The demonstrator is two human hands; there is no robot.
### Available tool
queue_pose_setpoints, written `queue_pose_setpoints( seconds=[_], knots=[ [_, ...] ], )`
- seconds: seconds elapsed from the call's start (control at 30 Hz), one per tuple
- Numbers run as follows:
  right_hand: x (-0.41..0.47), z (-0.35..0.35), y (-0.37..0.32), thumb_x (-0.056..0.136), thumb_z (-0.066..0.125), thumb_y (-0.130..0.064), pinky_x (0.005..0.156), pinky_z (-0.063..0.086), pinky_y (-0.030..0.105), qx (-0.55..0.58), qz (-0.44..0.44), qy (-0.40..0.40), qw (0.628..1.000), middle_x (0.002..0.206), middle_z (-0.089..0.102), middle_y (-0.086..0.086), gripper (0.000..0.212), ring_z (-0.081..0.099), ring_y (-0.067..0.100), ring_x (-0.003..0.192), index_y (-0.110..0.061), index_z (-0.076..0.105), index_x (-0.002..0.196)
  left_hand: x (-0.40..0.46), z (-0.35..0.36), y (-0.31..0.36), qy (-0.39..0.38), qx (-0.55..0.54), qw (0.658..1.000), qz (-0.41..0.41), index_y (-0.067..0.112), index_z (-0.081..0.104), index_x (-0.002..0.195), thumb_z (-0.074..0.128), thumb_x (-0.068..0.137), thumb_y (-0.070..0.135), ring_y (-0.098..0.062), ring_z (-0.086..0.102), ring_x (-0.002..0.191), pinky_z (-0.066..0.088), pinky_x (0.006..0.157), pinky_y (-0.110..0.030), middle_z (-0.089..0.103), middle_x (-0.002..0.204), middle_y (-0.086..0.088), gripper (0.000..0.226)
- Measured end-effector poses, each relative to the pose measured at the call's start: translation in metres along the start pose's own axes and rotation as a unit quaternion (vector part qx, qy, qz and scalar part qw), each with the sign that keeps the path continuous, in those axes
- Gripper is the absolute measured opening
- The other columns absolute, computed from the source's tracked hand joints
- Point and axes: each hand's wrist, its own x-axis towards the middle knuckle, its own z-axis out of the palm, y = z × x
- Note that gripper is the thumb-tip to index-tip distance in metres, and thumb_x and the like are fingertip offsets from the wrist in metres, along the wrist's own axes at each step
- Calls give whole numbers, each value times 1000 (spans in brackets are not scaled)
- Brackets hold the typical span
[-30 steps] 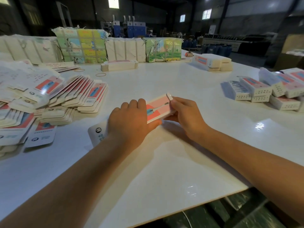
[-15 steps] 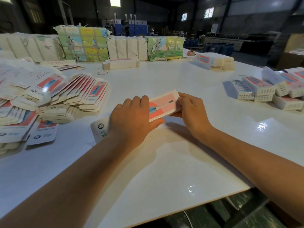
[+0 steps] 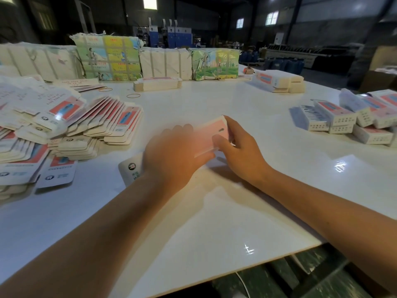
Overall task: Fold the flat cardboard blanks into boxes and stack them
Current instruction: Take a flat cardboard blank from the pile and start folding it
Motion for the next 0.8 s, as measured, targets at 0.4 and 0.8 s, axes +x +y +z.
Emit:
queue_pose_setpoints(
  seconds=[0.4,0.8],
  knots=[
    [-2,-2,2,92,50,-8,68,45,7,1,-5,24,1000,92,63,-28,34,60,-11,84,-37,63,106,4,-3,-16,-13,7,1000,-11,18,42,113,37,78,73,-16,54,86,33,62,-27,56,101,-1,66],
    [5,-11,8,86,58,-12,107,32,25,-158,-89,-139,974,156,21,6,77,29,17,138,-17,16,150,4,-3,-36,-91,-81,992,32,28,42,126,48,73,74,-5,40,81,29,64,-23,57,110,7,70]
  ],
)
